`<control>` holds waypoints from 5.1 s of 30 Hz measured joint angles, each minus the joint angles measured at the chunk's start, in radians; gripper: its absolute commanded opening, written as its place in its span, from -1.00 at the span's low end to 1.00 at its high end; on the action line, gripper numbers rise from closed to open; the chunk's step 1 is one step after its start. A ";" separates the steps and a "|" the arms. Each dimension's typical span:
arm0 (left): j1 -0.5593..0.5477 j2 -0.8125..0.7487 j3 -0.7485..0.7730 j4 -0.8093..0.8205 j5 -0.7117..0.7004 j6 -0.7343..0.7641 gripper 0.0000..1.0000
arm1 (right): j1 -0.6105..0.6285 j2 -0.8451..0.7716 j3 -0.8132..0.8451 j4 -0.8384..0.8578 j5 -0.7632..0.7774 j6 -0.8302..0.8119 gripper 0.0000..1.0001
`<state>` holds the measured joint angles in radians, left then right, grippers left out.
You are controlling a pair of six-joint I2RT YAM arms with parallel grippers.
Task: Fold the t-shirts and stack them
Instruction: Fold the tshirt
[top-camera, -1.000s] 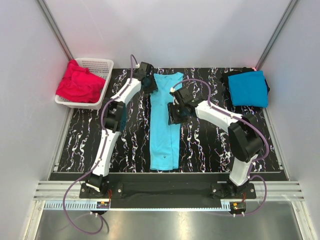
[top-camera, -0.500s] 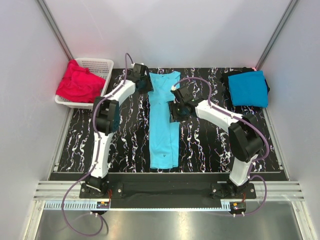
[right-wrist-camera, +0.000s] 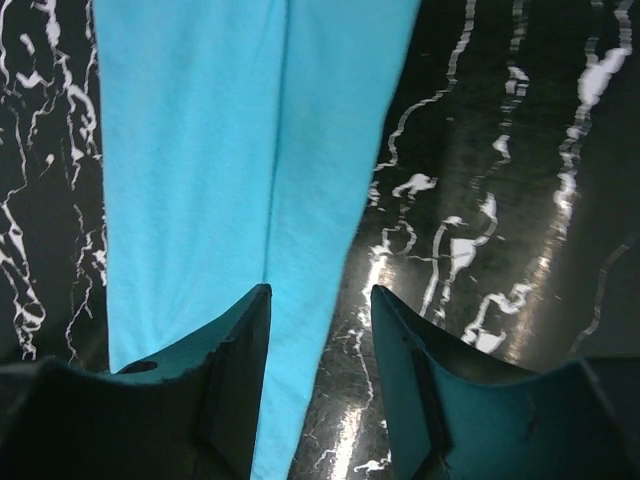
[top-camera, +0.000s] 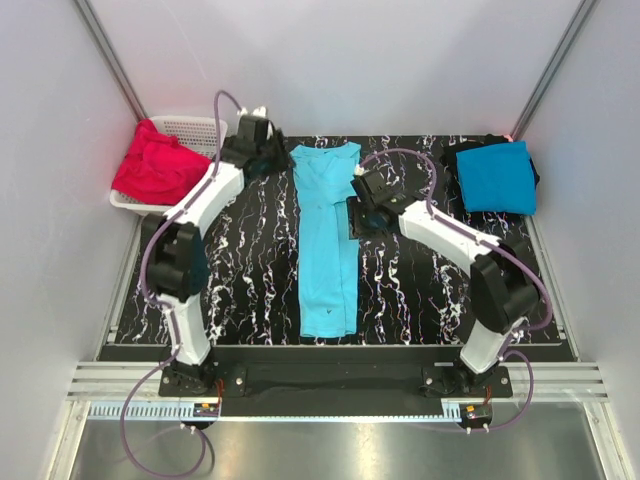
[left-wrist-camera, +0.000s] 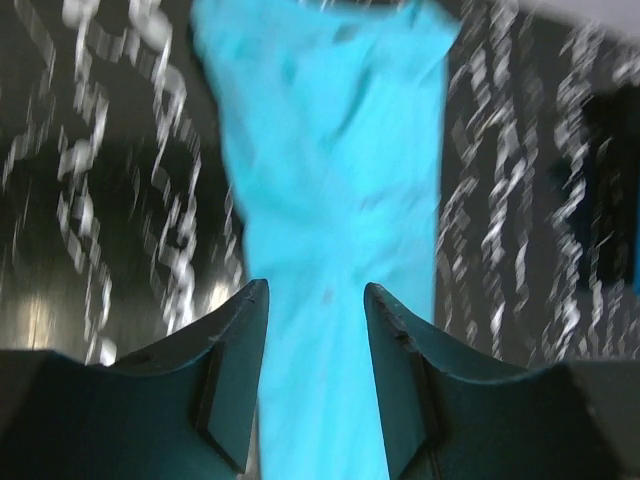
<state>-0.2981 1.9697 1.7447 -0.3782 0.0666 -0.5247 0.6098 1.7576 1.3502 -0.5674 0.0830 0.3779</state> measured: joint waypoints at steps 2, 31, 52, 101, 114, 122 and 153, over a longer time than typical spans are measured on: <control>-0.004 -0.070 -0.113 -0.034 -0.014 -0.019 -0.03 | 0.000 -0.038 -0.022 -0.002 0.037 0.013 0.10; -0.229 -0.692 -1.250 0.183 0.298 -0.431 -0.03 | 0.174 -0.438 -0.658 0.190 -0.191 0.280 0.36; -0.340 -0.703 -1.354 0.275 0.391 -0.562 -0.37 | 0.346 -0.312 -0.719 0.454 -0.217 0.478 0.26; -0.405 -0.665 -1.312 0.276 0.365 -0.591 -1.00 | 0.438 -0.336 -0.697 0.245 0.027 0.640 -1.00; -0.411 -0.741 -1.205 0.194 0.279 -0.536 -1.00 | 0.447 -0.299 -0.521 0.034 0.163 0.513 -1.00; -0.410 -0.695 -1.166 0.158 0.220 -0.511 -1.00 | 0.447 -0.190 -0.379 -0.029 0.254 0.398 -1.00; -0.265 -0.291 -0.510 -0.113 -0.156 -0.333 -1.00 | 0.125 -0.058 -0.070 0.133 0.253 0.046 -1.00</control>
<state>-0.5632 1.6791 1.2343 -0.4915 -0.0895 -0.8574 0.7349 1.6993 1.2800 -0.4343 0.3363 0.4236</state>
